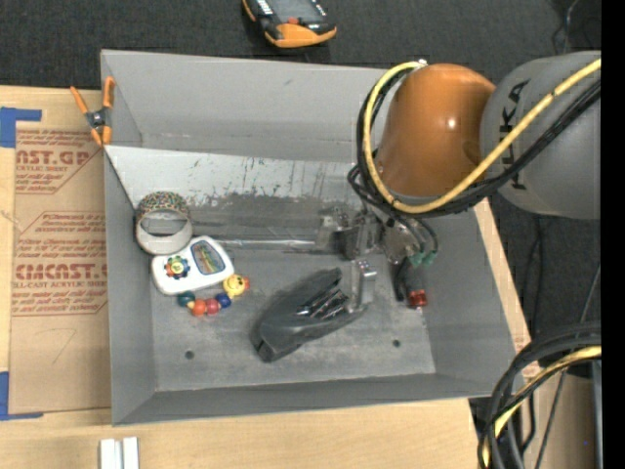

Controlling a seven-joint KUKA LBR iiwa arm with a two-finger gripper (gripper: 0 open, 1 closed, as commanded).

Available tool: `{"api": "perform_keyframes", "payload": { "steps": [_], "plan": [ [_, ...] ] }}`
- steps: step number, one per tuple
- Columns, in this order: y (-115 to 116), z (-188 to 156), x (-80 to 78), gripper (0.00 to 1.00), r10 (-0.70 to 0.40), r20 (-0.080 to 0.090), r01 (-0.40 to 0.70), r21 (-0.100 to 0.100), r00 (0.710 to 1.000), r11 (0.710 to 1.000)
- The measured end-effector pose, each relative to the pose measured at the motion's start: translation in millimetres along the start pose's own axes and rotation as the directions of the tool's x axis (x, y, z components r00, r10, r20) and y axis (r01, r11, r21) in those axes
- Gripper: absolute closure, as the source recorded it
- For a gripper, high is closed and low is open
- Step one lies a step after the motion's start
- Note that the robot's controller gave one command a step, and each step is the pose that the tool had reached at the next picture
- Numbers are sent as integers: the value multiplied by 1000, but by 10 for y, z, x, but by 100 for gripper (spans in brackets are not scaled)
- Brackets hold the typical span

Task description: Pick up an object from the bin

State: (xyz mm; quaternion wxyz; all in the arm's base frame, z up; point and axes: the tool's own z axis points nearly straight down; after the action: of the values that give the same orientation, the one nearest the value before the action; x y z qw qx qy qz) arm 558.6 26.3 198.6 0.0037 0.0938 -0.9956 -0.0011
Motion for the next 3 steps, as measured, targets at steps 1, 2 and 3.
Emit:
{"api": "perform_keyframes", "payload": {
  "steps": [1, 2, 3],
  "plan": [
    [-116, -142, 162, 0, -87, 14, 87, 4, 996, 996],
    [458, 396, -100, 0, -412, 12, 412, 5, 911, 911],
    [41, 1085, 85, 0, -84, 8, 84, 3, 996, 996]
  ]
}}
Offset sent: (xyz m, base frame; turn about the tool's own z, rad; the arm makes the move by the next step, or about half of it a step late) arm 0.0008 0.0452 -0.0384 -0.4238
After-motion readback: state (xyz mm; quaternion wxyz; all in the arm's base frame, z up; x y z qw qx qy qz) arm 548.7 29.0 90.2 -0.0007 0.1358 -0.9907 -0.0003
